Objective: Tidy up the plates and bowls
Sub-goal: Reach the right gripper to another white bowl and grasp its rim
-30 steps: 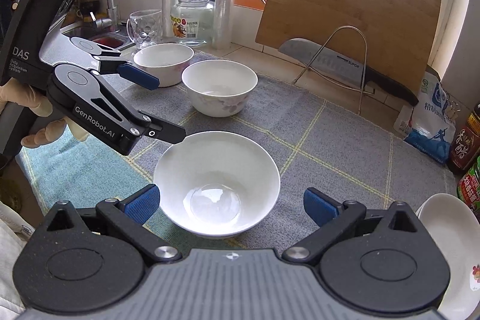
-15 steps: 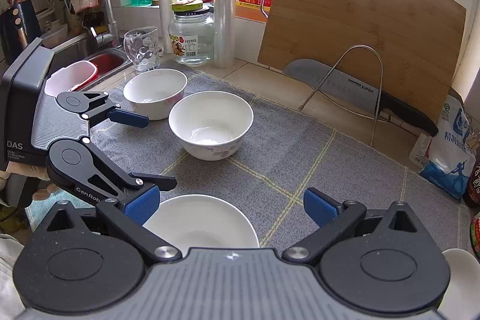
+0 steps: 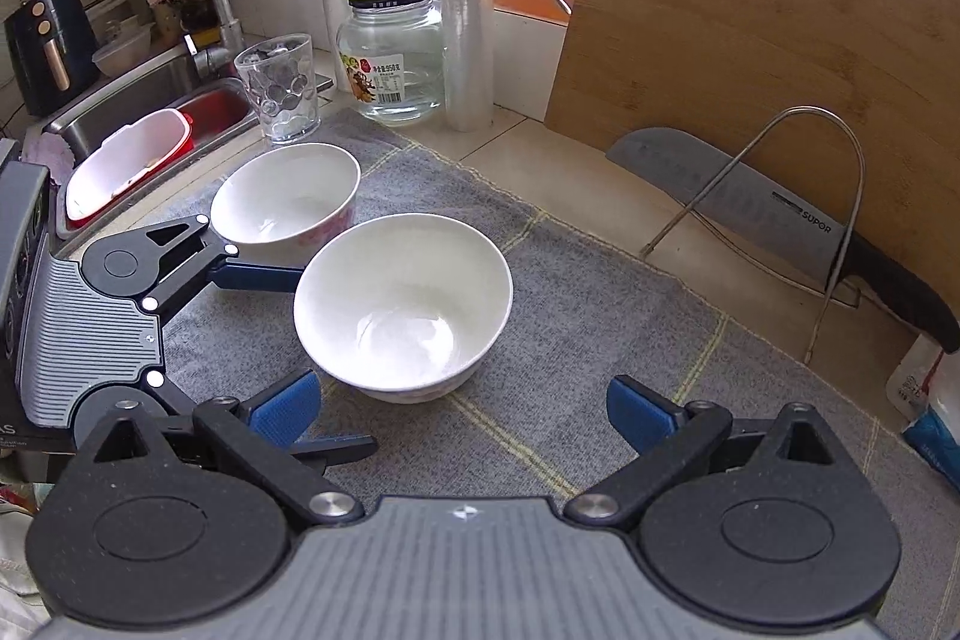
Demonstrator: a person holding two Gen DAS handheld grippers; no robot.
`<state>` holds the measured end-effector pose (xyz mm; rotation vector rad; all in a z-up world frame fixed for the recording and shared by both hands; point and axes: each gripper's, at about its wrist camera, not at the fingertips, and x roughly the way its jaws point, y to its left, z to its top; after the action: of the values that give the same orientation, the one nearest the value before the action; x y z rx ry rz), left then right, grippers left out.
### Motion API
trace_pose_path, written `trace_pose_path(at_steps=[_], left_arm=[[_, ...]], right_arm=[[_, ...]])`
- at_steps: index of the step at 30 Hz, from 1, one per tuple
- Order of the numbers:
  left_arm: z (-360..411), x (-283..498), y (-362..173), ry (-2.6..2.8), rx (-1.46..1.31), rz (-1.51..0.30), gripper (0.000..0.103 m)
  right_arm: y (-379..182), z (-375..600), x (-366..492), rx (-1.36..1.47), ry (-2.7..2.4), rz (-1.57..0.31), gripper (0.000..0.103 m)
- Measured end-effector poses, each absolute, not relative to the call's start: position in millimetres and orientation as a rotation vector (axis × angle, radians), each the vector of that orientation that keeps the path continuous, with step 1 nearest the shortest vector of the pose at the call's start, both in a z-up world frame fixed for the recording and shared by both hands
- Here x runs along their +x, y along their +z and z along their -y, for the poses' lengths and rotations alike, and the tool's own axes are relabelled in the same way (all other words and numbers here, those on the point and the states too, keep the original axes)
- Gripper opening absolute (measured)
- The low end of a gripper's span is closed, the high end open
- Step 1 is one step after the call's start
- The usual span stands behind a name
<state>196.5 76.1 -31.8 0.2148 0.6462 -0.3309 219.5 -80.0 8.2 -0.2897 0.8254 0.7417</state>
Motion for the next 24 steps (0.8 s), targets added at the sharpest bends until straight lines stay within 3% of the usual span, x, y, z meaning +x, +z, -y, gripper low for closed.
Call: trace_pose_path(at_steps=[24], left_arm=[[-83.7, 209.3, -29.4, -0.334, 0.152, -0.649, 0.094]], right_arm=[[-15.1, 38.3, 272.9, -0.278, 0.863, -0.906, 0.083]])
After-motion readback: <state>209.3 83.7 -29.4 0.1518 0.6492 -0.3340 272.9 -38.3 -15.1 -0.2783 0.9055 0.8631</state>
